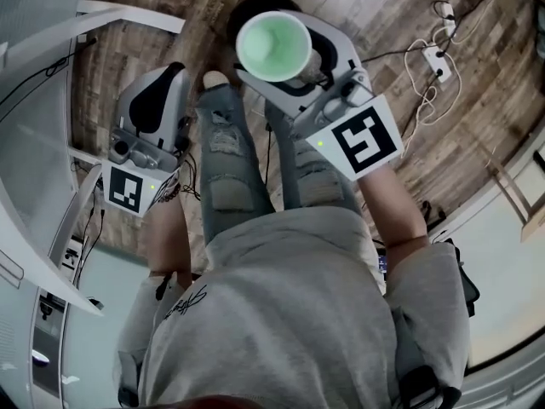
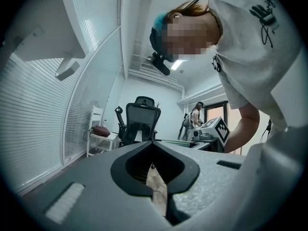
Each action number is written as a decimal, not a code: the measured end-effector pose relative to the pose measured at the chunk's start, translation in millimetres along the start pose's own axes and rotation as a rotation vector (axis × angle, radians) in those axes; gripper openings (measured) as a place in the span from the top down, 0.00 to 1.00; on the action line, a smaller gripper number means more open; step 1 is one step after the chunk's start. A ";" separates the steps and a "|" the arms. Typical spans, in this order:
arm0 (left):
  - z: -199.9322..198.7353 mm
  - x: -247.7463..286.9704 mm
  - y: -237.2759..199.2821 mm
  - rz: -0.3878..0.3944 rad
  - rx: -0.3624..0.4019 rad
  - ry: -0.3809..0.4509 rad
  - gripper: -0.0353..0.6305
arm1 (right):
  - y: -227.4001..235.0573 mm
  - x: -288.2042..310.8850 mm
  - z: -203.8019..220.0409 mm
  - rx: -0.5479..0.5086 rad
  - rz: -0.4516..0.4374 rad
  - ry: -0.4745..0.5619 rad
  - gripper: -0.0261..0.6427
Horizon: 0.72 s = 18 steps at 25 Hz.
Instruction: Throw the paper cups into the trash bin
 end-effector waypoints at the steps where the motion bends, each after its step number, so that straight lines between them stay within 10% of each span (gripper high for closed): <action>1: 6.4 0.0 -0.4 -0.002 0.001 0.003 0.95 | 3.2 2.7 7.1 0.003 0.005 -0.013 0.50; 18: 67.1 -19.5 14.5 0.142 -0.025 -0.026 0.95 | -5.6 26.7 70.5 -0.056 0.130 -0.004 0.50</action>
Point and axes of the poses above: the fingertips, and each gripper's own axes: x forward along the fingers, y to its right, z out of its underside, the point moved 5 cm from there along -x, backward along the fingers, and after that the axes turned 15 degrees about x, right-handed, at the moved point
